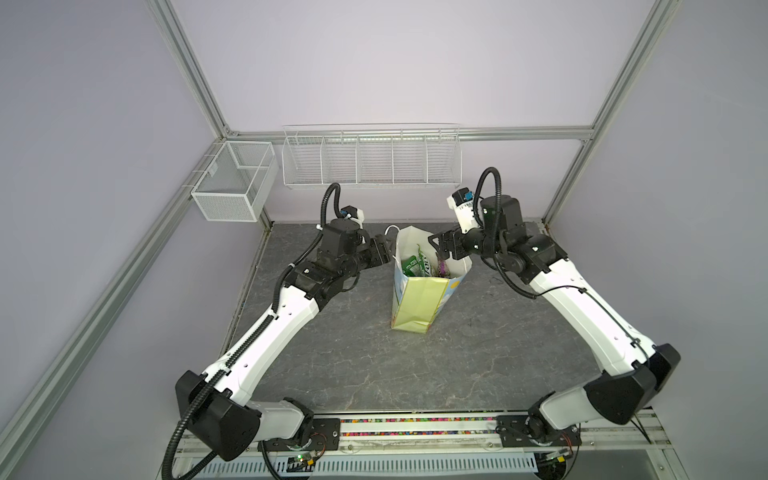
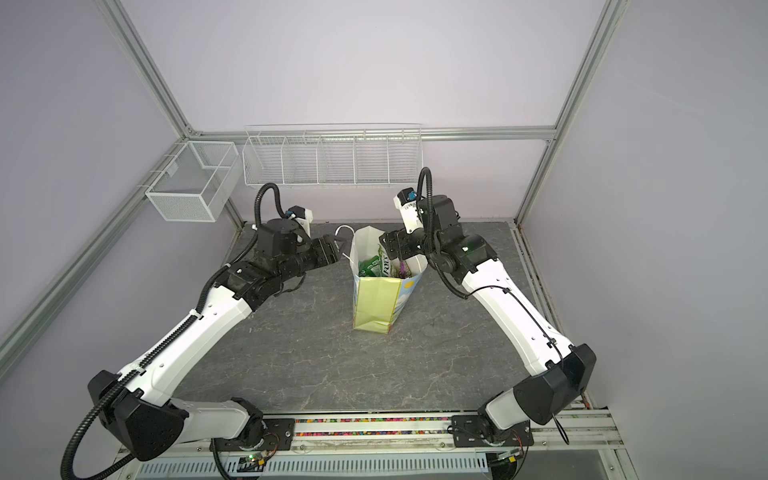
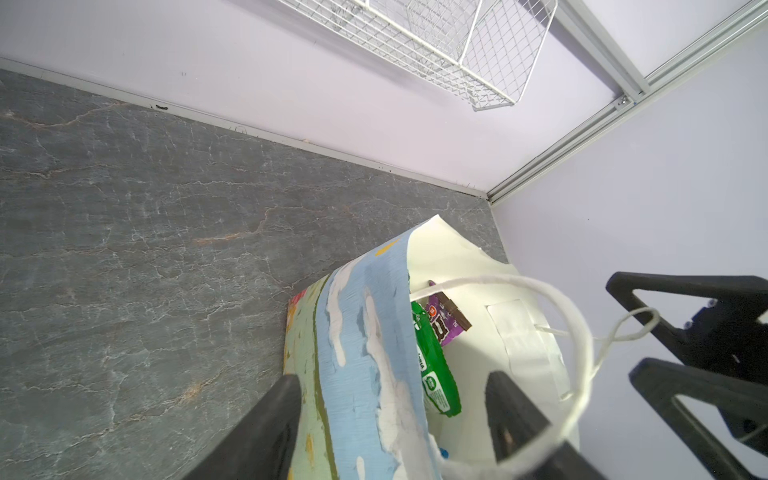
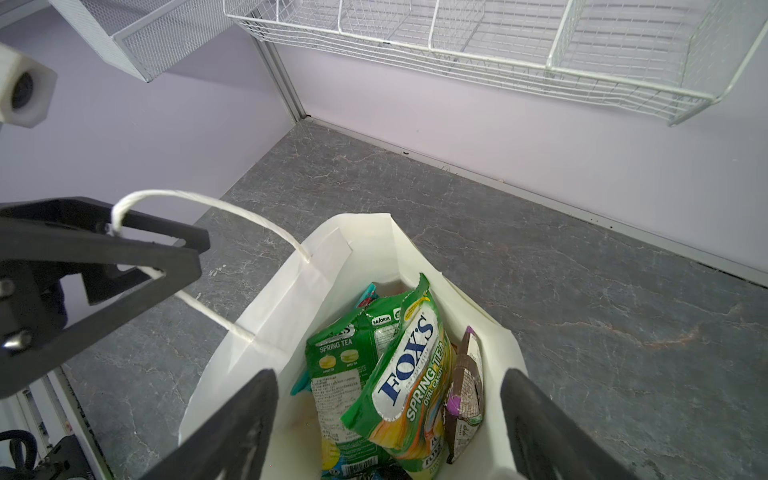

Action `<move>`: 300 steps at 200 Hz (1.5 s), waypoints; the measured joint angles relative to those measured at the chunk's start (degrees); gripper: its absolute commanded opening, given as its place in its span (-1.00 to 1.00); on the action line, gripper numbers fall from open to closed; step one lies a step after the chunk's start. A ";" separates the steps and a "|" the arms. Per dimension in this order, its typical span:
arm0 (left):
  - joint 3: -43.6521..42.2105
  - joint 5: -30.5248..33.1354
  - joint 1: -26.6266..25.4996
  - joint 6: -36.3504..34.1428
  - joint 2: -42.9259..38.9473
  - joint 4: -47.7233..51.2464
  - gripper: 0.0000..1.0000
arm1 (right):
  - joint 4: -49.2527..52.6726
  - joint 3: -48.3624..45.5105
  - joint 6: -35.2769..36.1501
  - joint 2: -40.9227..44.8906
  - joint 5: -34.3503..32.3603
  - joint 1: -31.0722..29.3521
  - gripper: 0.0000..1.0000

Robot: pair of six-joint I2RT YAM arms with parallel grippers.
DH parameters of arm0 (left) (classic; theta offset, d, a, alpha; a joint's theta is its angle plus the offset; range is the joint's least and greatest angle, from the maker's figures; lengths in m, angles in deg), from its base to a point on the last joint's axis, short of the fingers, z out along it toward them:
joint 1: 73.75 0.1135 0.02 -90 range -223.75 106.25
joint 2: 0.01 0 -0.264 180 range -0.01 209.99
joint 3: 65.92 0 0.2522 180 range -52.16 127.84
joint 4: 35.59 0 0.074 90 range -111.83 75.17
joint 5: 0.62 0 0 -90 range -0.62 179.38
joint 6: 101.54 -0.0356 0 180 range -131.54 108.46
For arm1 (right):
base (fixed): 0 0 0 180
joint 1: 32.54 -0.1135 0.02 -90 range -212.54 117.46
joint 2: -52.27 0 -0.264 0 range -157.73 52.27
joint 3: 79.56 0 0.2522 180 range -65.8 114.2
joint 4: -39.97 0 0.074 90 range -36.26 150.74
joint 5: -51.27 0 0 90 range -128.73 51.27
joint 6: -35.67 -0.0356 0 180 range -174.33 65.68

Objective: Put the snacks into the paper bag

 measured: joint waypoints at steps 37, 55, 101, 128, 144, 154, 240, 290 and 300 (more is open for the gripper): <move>0.22 -1.18 0.00 0.33 -0.74 -0.74 0.62 | -0.39 -1.18 -0.33 1.33 -0.09 0.00 1.00; 0.22 -2.25 0.00 0.33 -0.74 -0.96 0.67 | -0.39 -1.62 -0.26 1.86 -0.39 0.00 0.86; 0.22 -5.07 0.00 0.50 -0.74 -1.40 0.86 | -0.39 -1.95 -0.28 3.19 -2.69 0.00 0.77; 0.22 -6.45 0.00 0.20 -1.11 -1.46 0.95 | -0.39 -1.99 -0.28 3.93 -4.17 0.00 0.77; 0.22 -6.69 0.00 -0.31 -2.01 -1.40 1.00 | -0.39 -2.36 -0.31 4.63 -4.85 0.02 0.77; 0.22 -6.64 0.00 -0.57 -2.84 -1.25 1.00 | -0.39 -2.54 -0.31 5.11 -5.20 0.04 0.77; 1.90 0.96 0.00 -5.81 -11.82 3.72 1.00 | -1.27 -7.13 0.04 13.57 -9.86 0.70 0.77; -3.98 13.49 0.07 -10.88 -23.39 3.76 1.00 | -4.68 -20.28 1.51 25.22 -17.94 1.46 0.77; -5.84 16.50 0.09 -12.13 -25.73 3.58 1.00 | -5.49 -23.17 1.81 27.71 -19.63 1.62 0.77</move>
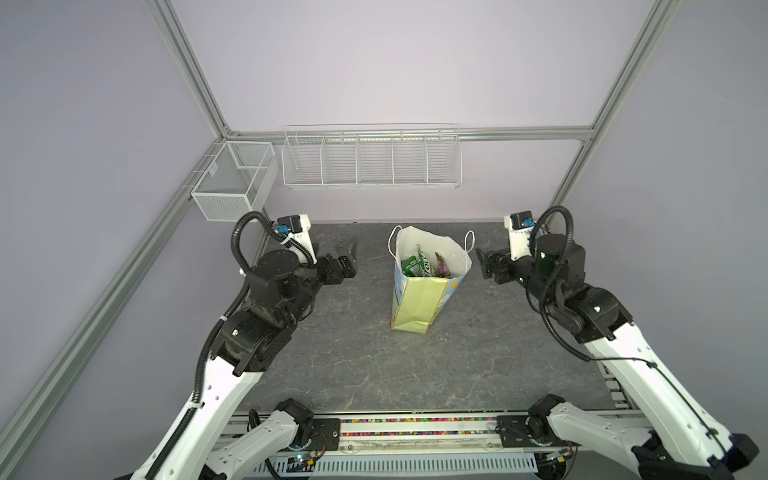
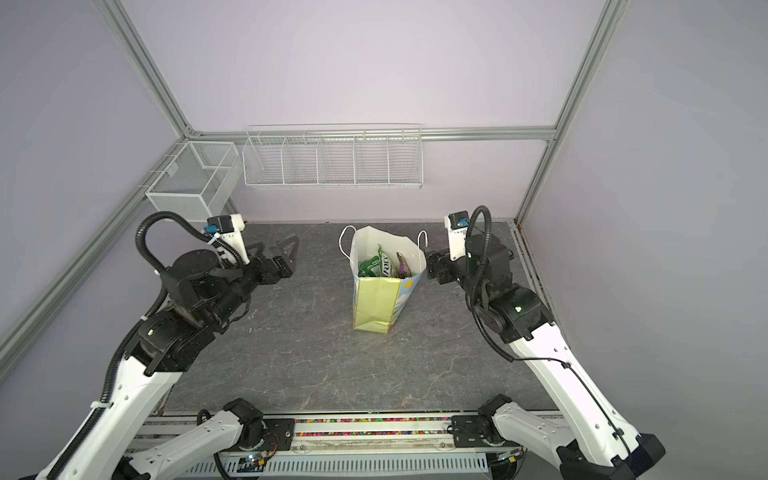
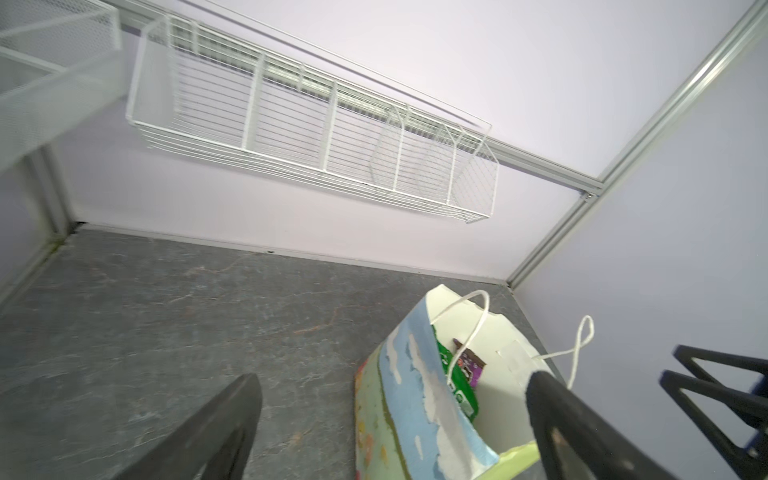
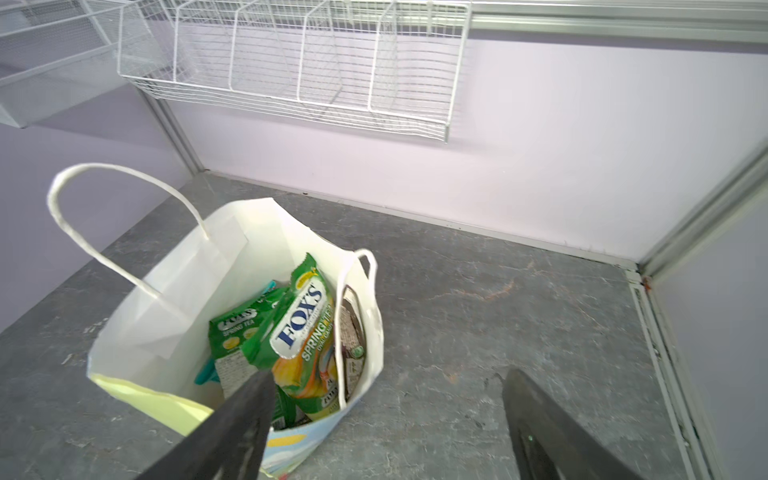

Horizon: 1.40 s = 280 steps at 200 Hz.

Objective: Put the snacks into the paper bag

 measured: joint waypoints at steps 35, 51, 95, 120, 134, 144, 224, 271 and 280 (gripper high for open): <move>-6.82 8.92 0.04 -3.65 -5.57 -0.96 1.00 | -2.75 -9.73 0.83 8.81 -6.23 0.37 0.77; -10.40 12.39 0.07 -4.90 -7.37 -1.55 1.00 | -4.39 -14.25 1.42 12.26 -8.94 0.55 0.77; -20.74 20.87 0.09 -7.82 -10.84 -2.75 1.00 | -6.84 -27.89 1.77 18.43 -15.65 0.87 0.77; -28.30 24.44 0.09 -9.57 -13.68 -5.81 1.00 | -8.22 -33.92 1.77 20.13 -17.88 1.11 0.78; -32.13 26.18 0.09 -10.49 -15.32 -7.56 1.00 | -9.25 -36.59 1.79 21.20 -19.04 1.33 0.77; -34.14 27.47 0.09 -11.13 -16.09 -8.68 1.00 | -10.25 -38.42 1.77 21.88 -19.74 1.55 0.77; -41.27 34.97 0.50 -13.64 -12.81 -17.00 1.00 | -15.72 -47.45 -0.17 22.56 -22.36 3.82 0.78; -44.83 37.64 1.46 -13.94 -9.73 -20.55 1.00 | -18.49 -50.80 -0.83 21.79 -23.37 5.29 0.78; -45.40 38.10 1.70 -13.94 -9.07 -21.03 1.00 | -18.84 -51.28 -0.85 21.27 -23.54 5.55 0.77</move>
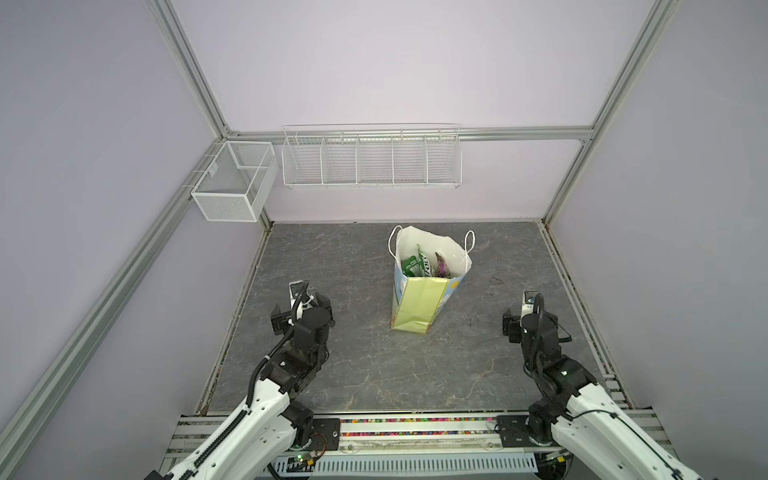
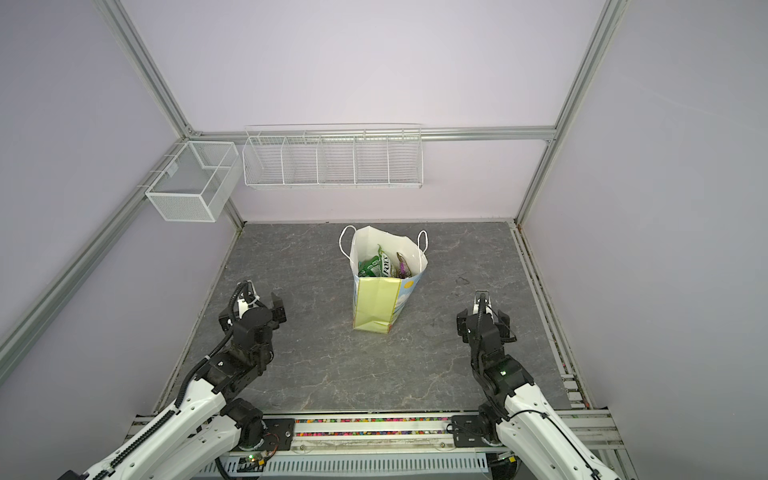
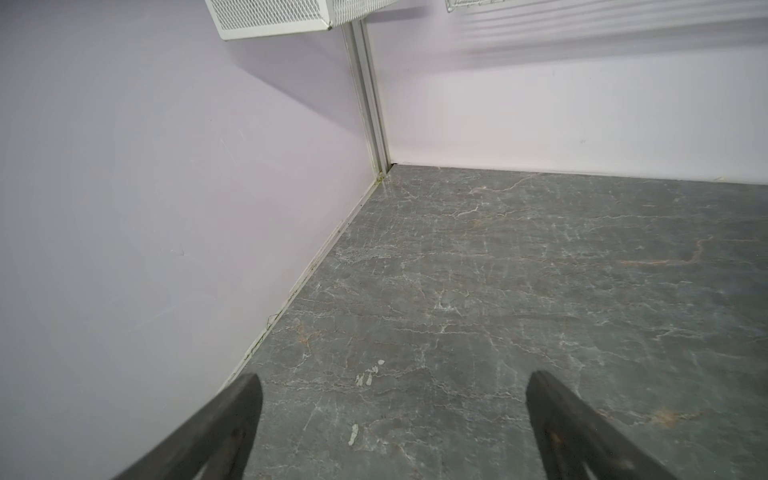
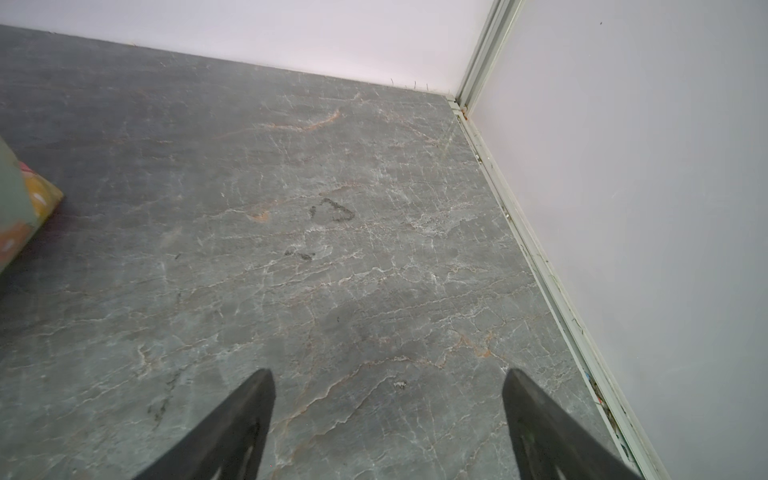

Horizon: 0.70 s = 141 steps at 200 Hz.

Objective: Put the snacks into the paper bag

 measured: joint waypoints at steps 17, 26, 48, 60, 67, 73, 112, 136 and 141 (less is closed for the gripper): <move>-0.81 0.96 0.42 0.00 1.27 -0.85 1.00 | -0.50 -0.81 -0.04 -1.20 -0.20 0.35 0.78; -1.36 1.46 0.63 0.02 1.70 -1.46 1.00 | -1.07 -1.29 -0.20 -1.66 -0.17 0.52 0.78; -3.02 2.03 1.62 0.61 3.10 -2.99 0.99 | -2.49 -2.25 -0.63 -2.82 -0.20 0.76 0.77; -4.42 1.92 2.45 1.40 3.69 -3.76 0.99 | -3.17 -2.80 -0.96 -3.32 -0.20 0.76 0.78; -5.31 1.79 2.97 1.90 3.98 -4.22 0.99 | -3.63 -3.26 -1.09 -3.54 -0.20 0.87 0.78; -6.08 1.75 3.41 2.27 4.22 -4.66 0.99 | -3.78 -3.52 -1.27 -3.72 -0.20 0.96 0.78; -8.20 1.36 4.92 4.13 6.23 -5.86 0.99 | -5.20 -4.20 -1.51 -4.26 -0.20 2.05 0.77; -8.20 1.40 5.40 4.13 7.30 -7.87 0.99 | -6.62 -4.20 -1.53 -5.42 -0.20 3.04 0.78; -8.20 1.40 5.46 4.11 7.52 -8.39 0.99 | -7.06 -4.22 -1.51 -5.62 -0.20 3.21 0.77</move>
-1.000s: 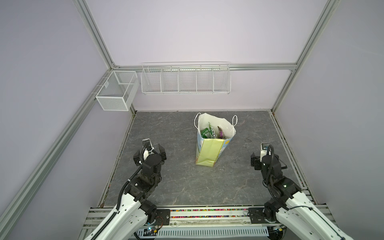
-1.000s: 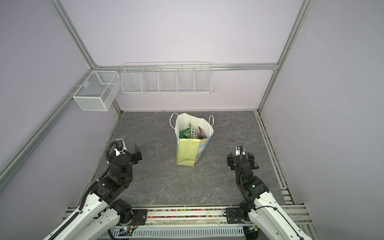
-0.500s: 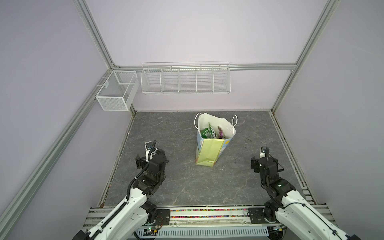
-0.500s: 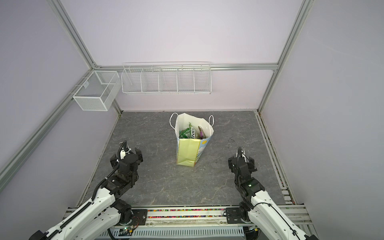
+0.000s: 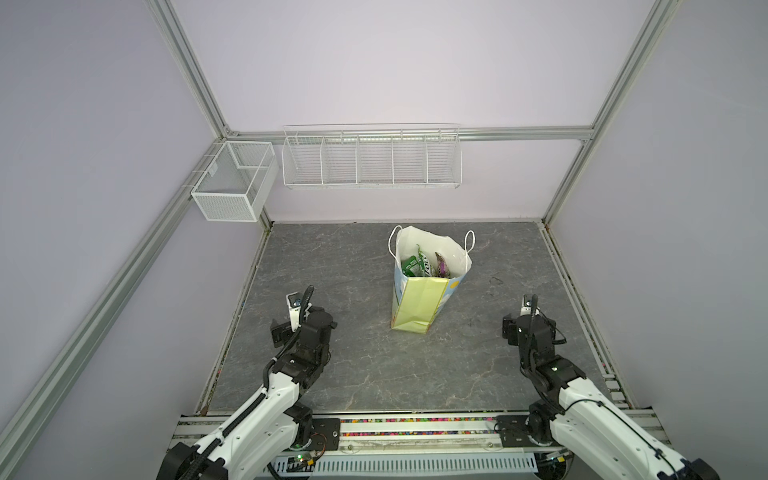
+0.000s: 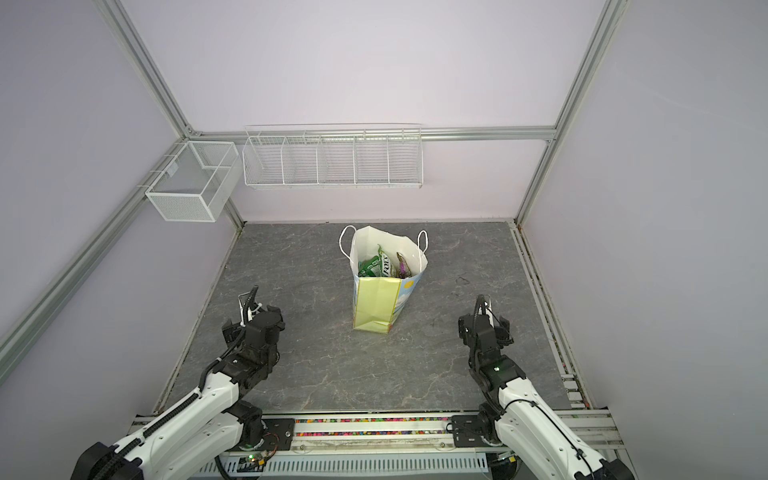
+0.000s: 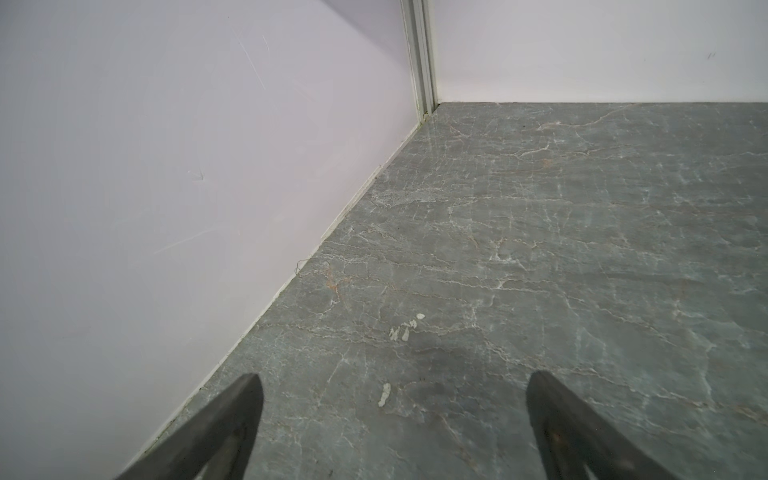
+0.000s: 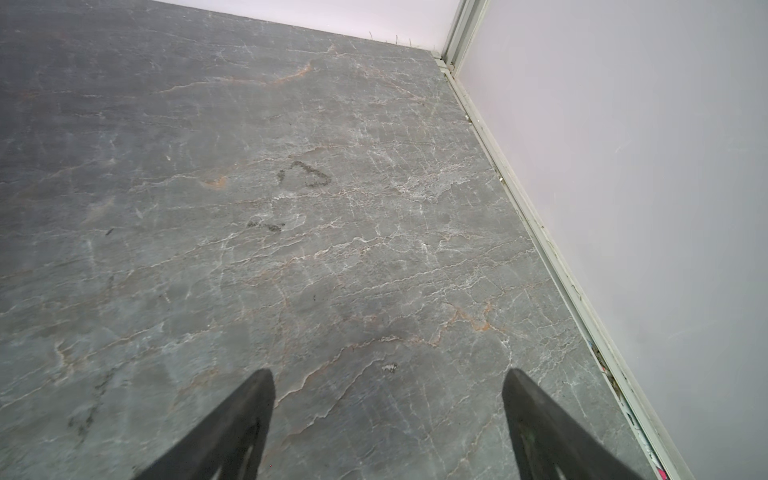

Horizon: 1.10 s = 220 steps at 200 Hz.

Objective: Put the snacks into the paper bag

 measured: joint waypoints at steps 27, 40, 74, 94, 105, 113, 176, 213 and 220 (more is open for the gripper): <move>0.00 0.02 1.18 -0.07 1.42 -3.13 0.99 | -3.80 -0.63 0.07 -0.72 0.00 1.18 0.78; 0.00 0.39 1.84 -0.04 2.08 -4.48 0.99 | -5.84 -0.94 0.07 -1.84 0.02 2.10 0.77; -0.42 1.14 2.64 -0.31 3.37 -8.66 0.99 | -11.43 -0.98 0.13 -5.86 0.02 4.83 0.77; -1.01 1.55 3.13 -0.66 4.39 -11.30 0.99 | -15.32 -1.25 0.48 -8.02 0.00 5.95 0.77; -1.25 1.75 3.52 -0.72 5.03 -12.74 0.99 | -17.20 -1.36 0.72 -9.16 0.04 6.51 0.77; -1.33 1.99 3.80 -0.74 5.44 -13.68 0.99 | -18.47 -1.38 0.87 -9.97 0.02 6.86 0.78; -2.60 2.47 5.99 -1.84 8.33 -22.08 0.99 | -31.04 -3.93 2.25 -14.56 0.31 8.96 0.77; -2.73 2.29 8.09 -2.19 11.37 -26.99 0.99 | -40.79 -4.79 3.91 -20.74 1.03 10.99 0.77; -2.75 2.23 8.26 -2.25 11.87 -28.09 0.99 | -43.32 -5.03 4.39 -22.14 1.31 10.99 0.78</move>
